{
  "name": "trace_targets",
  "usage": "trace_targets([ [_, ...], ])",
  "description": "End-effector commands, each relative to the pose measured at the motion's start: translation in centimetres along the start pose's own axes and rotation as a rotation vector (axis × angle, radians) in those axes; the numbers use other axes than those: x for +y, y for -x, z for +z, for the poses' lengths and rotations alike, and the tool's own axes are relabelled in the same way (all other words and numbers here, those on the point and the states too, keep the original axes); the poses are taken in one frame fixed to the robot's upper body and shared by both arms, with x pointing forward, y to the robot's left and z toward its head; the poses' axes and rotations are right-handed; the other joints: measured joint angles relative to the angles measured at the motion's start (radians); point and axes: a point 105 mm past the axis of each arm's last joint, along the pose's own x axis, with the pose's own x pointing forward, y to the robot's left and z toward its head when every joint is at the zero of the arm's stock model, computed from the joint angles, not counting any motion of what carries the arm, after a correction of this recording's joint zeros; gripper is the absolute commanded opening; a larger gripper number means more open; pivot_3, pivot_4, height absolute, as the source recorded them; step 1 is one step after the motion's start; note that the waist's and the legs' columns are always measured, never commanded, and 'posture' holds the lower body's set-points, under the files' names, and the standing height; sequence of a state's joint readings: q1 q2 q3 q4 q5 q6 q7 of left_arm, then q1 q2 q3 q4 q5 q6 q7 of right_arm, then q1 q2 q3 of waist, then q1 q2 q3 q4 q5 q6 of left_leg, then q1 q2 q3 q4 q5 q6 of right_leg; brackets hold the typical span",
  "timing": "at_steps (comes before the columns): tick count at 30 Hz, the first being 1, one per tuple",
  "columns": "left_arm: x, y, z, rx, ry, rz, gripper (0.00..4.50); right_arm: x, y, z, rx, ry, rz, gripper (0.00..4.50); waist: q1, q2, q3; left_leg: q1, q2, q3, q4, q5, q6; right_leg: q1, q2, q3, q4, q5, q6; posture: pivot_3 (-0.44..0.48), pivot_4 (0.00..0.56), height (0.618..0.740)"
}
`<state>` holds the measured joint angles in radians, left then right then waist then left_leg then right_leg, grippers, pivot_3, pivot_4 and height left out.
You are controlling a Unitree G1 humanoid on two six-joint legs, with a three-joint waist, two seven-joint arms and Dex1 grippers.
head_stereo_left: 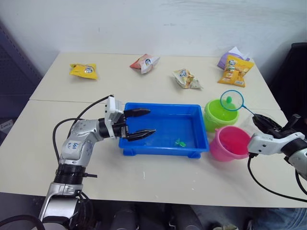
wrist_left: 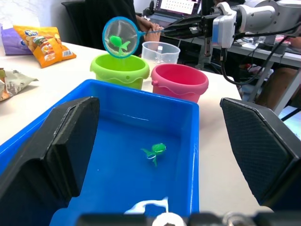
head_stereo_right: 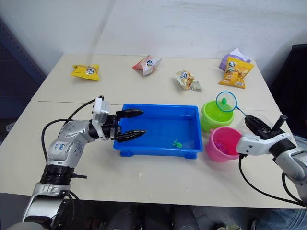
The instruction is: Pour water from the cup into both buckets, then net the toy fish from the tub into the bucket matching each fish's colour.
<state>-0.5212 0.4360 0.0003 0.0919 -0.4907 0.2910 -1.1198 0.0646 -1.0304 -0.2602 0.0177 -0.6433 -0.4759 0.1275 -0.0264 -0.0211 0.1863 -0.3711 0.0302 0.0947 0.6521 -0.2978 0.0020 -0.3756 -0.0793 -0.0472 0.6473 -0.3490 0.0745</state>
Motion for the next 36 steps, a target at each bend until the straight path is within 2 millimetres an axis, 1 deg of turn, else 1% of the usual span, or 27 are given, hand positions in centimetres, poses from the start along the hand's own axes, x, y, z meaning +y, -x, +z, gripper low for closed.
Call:
trace_targets([
  [1, -0.2, -0.1, 0.8, -0.012, -0.031, -0.024, 4.42, 0.1, 0.0, -0.3, -0.035, 0.093, -0.016, 0.0, 0.0, 0.0, 0.0, 0.0, 0.0, 0.0, 0.0, 0.0, 0.0, 0.0, 0.0, 0.0, 0.0, 0.0, 0.0, 0.0, 0.15, 0.738],
  [5, 0.0, -0.1, 0.8, -0.014, -0.033, -0.022, 4.42, 0.2, -0.5, -0.5, -0.04, 0.13, 0.002, 0.0, -0.002, 0.0, 0.0, 0.0, 0.0, 0.0, 0.0, 0.0, 0.0, 0.0, 0.0, 0.0, 0.0, 0.0, 0.0, 0.0, 0.15, 0.738],
  [8, 0.1, -0.1, 0.8, -0.014, -0.036, -0.017, 4.42, 0.6, -0.8, -1.4, -0.017, 0.12, 0.029, 0.0, -0.001, 0.0, 0.0, 0.0, 0.0, 0.001, 0.0, 0.0, -0.001, 0.0, 0.0, 0.001, 0.001, 0.0, 0.0, 0.0, 0.15, 0.738],
  [13, 0.1, 0.1, 0.8, -0.015, -0.044, -0.005, 4.42, -0.2, -1.0, -1.2, -0.039, 0.14, -0.009, 0.0, 0.0, 0.0, 0.0, 0.0, 0.0, 0.0, 0.0, 0.0, -0.001, 0.0, 0.0, 0.0, 0.001, 0.0, 0.0, 0.0, 0.15, 0.738],
  [14, 0.2, 0.3, 0.8, -0.013, -0.047, 0.001, 4.42, -0.7, -1.0, -1.3, -0.035, 0.146, -0.033, 0.0, 0.0, 0.0, 0.0, 0.0, 0.0, 0.0, 0.0, 0.0, -0.001, 0.0, 0.0, 0.0, 0.001, 0.0, 0.0, 0.0, 0.15, 0.738],
  [16, 0.3, 0.5, 0.8, -0.011, -0.05, 0.009, 4.42, -1.3, -0.9, -1.8, -0.008, 0.129, -0.05, 0.0, -0.001, 0.0, 0.0, 0.0, 0.0, 0.0, 0.0, 0.001, -0.001, 0.0, 0.0, 0.001, 0.001, 0.0, 0.0, 0.0, 0.15, 0.738],
  [18, 0.3, 0.6, 0.8, -0.009, -0.051, 0.011, 4.42, -1.1, -0.7, -1.9, -0.012, 0.131, -0.043, 0.0, -0.001, 0.0, 0.0, 0.0, 0.0, 0.001, 0.0, 0.001, -0.001, 0.0, 0.0, 0.001, 0.001, 0.0, 0.0, 0.0, 0.15, 0.738],
  [21, 0.4, 0.5, 0.9, -0.009, -0.055, 0.01, 4.42, -1.6, -0.5, -1.7, -0.019, 0.158, -0.09, 0.0, -0.001, 0.0, 0.0, 0.0, 0.0, 0.0, 0.0, 0.001, -0.001, 0.0, 0.0, 0.001, 0.001, 0.0, 0.0, 0.0, 0.15, 0.738],
  [24, 0.4, 0.3, 1.0, -0.017, -0.058, 0.012, 4.42, -0.8, -0.5, -1.3, -0.043, 0.146, -0.057, 0.0, -0.001, 0.0, 0.0, 0.0, 0.0, 0.0, 0.0, 0.001, -0.001, 0.0, 0.0, 0.001, 0.001, 0.0, 0.0, 0.0, 0.15, 0.738],
  [29, 0.5, 0.1, 1.0, -0.023, -0.06, 0.015, 4.42, -2.1, -0.4, -1.7, 0.0, 0.164, -0.125, 0.0, -0.001, 0.0, 0.0, 0.0, 0.0, 0.001, 0.0, 0.001, -0.001, 0.0, 0.0, 0.001, 0.001, 0.0, 0.0, 0.0, 0.15, 0.738],
  [33, 0.6, 0.2, 1.0, -0.022, -0.062, 0.019, 4.42, -1.2, -0.6, 0.0, -0.076, 0.036, -0.065, 0.0, -0.001, 0.0, 0.0, 0.0, 0.0, 0.0, 0.0, 0.001, -0.001, 0.0, 0.001, 0.001, 0.001, 0.0, 0.0, 0.0, 0.15, 0.738],
  [35, 0.6, 0.2, 1.0, -0.021, -0.061, 0.021, 4.42, -1.0, -0.7, 0.0, -0.067, 0.016, -0.052, 0.0, 0.0, 0.0, 0.0, 0.0, 0.0, 0.0, 0.0, 0.001, -0.001, 0.0, 0.001, 0.001, 0.001, 0.0, 0.0, 0.0, 0.15, 0.738],
  [36, 0.5, 0.2, 1.0, -0.021, -0.061, 0.022, 4.42, -0.9, -0.7, -0.5, -0.034, 0.02, -0.051, 0.0, 0.0, 0.0, 0.0, 0.0, 0.0, 0.0, 0.0, 0.001, -0.001, 0.0, 0.0, 0.001, 0.001, 0.0, 0.0, 0.0, 0.15, 0.738],
])
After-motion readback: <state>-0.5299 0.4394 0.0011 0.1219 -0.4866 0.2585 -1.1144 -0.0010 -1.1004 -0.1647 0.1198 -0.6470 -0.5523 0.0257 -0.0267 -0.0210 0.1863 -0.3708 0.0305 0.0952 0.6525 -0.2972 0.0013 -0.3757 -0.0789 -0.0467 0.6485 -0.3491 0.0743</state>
